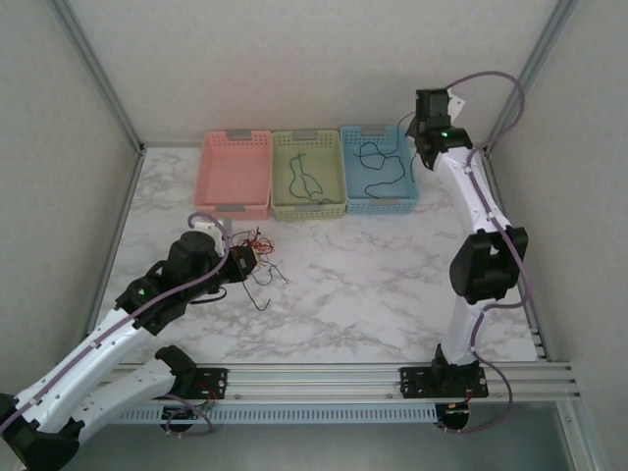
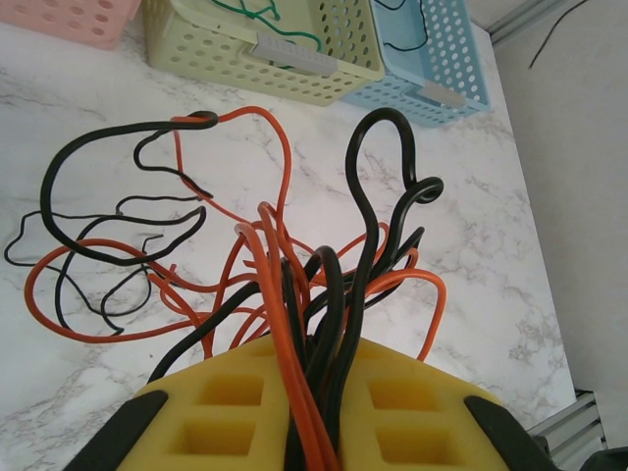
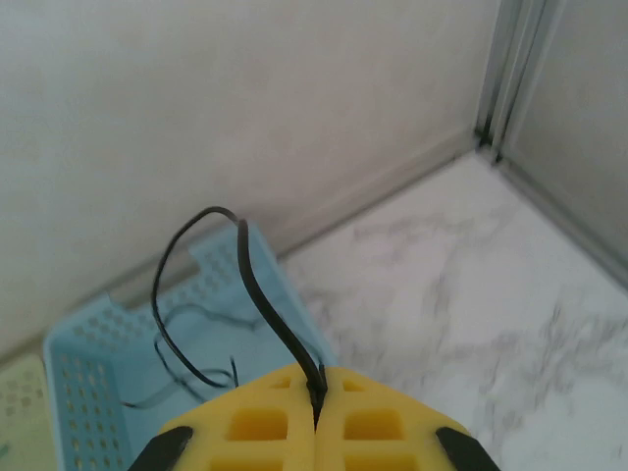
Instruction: Untangle the cables
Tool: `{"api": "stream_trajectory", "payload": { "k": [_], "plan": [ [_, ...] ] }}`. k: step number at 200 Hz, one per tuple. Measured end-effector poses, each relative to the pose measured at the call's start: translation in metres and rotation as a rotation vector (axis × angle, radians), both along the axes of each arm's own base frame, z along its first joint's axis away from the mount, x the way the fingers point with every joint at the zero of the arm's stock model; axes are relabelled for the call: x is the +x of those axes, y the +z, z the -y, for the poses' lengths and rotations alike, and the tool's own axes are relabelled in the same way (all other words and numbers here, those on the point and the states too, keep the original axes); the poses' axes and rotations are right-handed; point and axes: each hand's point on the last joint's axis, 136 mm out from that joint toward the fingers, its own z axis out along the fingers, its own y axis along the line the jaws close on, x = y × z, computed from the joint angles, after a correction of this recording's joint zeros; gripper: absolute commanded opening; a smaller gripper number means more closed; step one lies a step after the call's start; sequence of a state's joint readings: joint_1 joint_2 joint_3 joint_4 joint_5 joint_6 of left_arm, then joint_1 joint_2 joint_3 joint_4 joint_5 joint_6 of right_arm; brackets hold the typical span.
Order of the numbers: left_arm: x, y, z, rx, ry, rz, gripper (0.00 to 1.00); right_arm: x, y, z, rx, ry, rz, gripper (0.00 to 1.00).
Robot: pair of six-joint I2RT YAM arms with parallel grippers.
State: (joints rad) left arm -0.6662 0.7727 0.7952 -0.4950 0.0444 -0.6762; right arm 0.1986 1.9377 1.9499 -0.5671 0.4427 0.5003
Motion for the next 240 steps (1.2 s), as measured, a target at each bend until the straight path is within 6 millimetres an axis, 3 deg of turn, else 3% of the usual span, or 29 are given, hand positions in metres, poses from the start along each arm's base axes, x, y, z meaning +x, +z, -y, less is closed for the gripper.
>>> {"api": "stream_trajectory", "payload": {
  "k": [37,67,85,116,144,171,188,213,240],
  "plan": [
    [-0.002,-0.012,0.000,0.011,-0.004,-0.022,0.00,0.029,-0.056,-0.024,0.094,0.043,-0.097,0.00],
    [-0.002,-0.017,0.001,0.013,-0.010,-0.030,0.00,0.031,-0.104,-0.037,0.141,0.075,-0.205,0.37],
    [-0.002,-0.017,0.002,0.007,-0.016,-0.030,0.00,0.028,-0.114,-0.041,0.143,0.093,-0.236,0.47],
    [0.000,-0.016,0.007,-0.007,-0.029,-0.025,0.00,0.020,-0.113,-0.045,0.160,0.129,-0.240,0.51],
    [0.001,-0.021,0.012,-0.012,-0.045,-0.035,0.00,-0.016,-0.101,-0.051,0.201,0.182,-0.253,0.51],
    [0.003,-0.022,0.016,-0.020,-0.054,-0.034,0.00,-0.061,-0.061,-0.062,0.256,0.263,-0.182,0.47],
    [0.004,-0.021,0.019,-0.027,-0.063,-0.034,0.00,-0.093,-0.048,-0.070,0.285,0.319,-0.149,0.43],
    [0.005,-0.022,0.024,-0.037,-0.080,-0.038,0.00,-0.138,-0.055,-0.081,0.334,0.402,-0.155,0.43],
    [0.005,-0.018,0.029,-0.058,-0.097,-0.026,0.00,-0.190,-0.090,-0.085,0.371,0.462,-0.217,0.45]
  ]
}}
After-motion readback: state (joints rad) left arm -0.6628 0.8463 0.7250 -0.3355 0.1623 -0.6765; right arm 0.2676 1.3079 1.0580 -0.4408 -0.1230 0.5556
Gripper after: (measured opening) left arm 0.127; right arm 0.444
